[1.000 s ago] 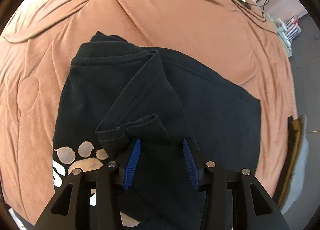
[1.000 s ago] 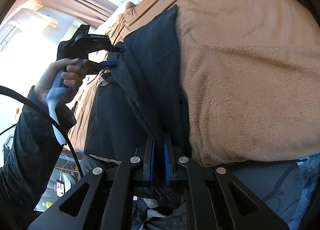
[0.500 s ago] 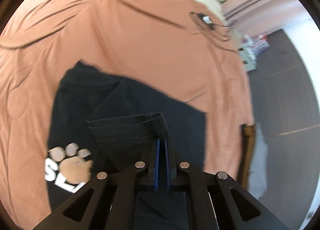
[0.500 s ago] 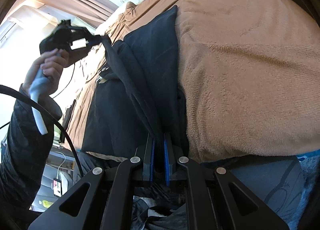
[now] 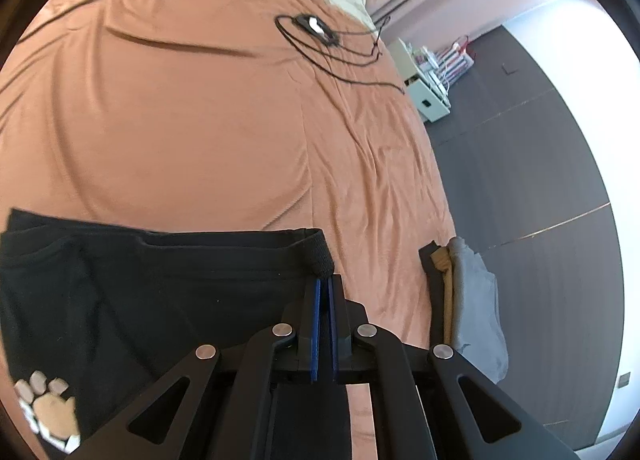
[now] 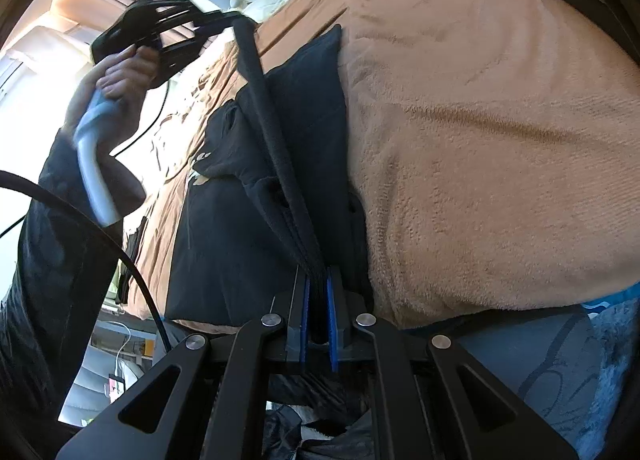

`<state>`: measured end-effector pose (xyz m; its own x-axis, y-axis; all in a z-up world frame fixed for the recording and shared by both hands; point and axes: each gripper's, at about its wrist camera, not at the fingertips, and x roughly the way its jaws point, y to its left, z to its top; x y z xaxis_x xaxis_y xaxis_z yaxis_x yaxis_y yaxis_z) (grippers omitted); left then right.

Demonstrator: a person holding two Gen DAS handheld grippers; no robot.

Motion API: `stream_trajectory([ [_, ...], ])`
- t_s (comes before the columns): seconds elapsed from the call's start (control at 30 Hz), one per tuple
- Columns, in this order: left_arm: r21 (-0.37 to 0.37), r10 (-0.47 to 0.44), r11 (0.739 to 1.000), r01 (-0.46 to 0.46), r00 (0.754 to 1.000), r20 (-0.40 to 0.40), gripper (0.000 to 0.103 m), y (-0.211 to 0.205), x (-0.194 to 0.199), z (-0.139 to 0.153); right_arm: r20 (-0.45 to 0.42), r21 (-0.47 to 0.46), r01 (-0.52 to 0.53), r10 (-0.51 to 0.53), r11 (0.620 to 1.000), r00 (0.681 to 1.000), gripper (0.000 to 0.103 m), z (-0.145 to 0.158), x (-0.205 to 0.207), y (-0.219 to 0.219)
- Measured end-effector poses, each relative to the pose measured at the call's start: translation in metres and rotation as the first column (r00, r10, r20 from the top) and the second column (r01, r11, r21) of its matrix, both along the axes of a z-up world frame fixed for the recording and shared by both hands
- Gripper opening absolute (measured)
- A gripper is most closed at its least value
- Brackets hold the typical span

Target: Fold small clothes

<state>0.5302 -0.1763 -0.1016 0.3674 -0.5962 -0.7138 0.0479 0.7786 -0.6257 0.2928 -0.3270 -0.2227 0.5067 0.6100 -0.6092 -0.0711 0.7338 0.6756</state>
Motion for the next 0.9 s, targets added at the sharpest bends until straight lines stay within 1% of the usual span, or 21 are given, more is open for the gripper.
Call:
stream_trajectory([
  [0.13, 0.019, -0.026, 0.999, 0.026, 0.999, -0.023, 0.003, -0.017, 0.014, -0.019, -0.018, 0.002, 0.005, -0.005, 1.000, 1.000, 0.004, -0.002, 0.001, -0.002],
  [0.2, 0.006, -0.028, 1.000, 0.028, 0.998, -0.049, 0.003, -0.023, 0.022, -0.031, -0.025, 0.004, 0.007, -0.007, 1.000, 1.000, 0.004, -0.003, 0.001, -0.002],
  [0.3, 0.015, -0.034, 0.999, 0.035, 0.997, -0.063, 0.003, -0.033, 0.029, -0.043, -0.031, 0.006, 0.008, -0.008, 1.000, 0.999, 0.004, -0.003, 0.001, -0.003],
  [0.4, 0.046, -0.042, 0.998, 0.045, 0.997, -0.062, 0.003, -0.040, 0.033, -0.051, -0.040, 0.004, 0.008, -0.008, 1.000, 0.999, 0.004, -0.003, 0.007, 0.000],
  [0.5, 0.112, -0.028, 0.993, 0.033, 0.998, -0.050, 0.004, -0.040, 0.033, -0.052, -0.047, 0.011, 0.006, -0.005, 1.000, 0.999, 0.004, -0.004, 0.008, 0.000],
  [0.53, 0.117, -0.023, 0.993, 0.029, 0.998, -0.056, 0.006, -0.038, 0.031, -0.052, -0.051, 0.016, 0.004, -0.003, 1.000, 0.999, 0.004, -0.004, 0.009, 0.000],
  [0.6, 0.095, -0.017, 0.995, 0.024, 0.997, -0.075, 0.018, -0.028, 0.028, -0.053, -0.059, 0.029, 0.004, -0.002, 1.000, 0.998, 0.004, -0.005, 0.010, -0.001],
  [0.7, 0.091, 0.023, 0.996, -0.015, 0.996, -0.081, 0.029, -0.005, 0.021, -0.049, -0.059, 0.024, 0.001, 0.001, 1.000, 0.998, 0.004, -0.004, 0.012, -0.002],
  [0.8, 0.083, 0.063, 0.995, -0.056, 0.994, -0.084, 0.035, 0.023, 0.013, -0.045, -0.059, 0.017, 0.000, 0.001, 1.000, 0.998, 0.004, -0.003, 0.012, -0.002],
  [0.9, 0.102, 0.089, 0.992, -0.080, 0.992, -0.089, 0.036, 0.046, 0.001, -0.042, -0.058, 0.011, 0.001, 0.000, 1.000, 0.998, 0.005, -0.001, 0.010, -0.003],
])
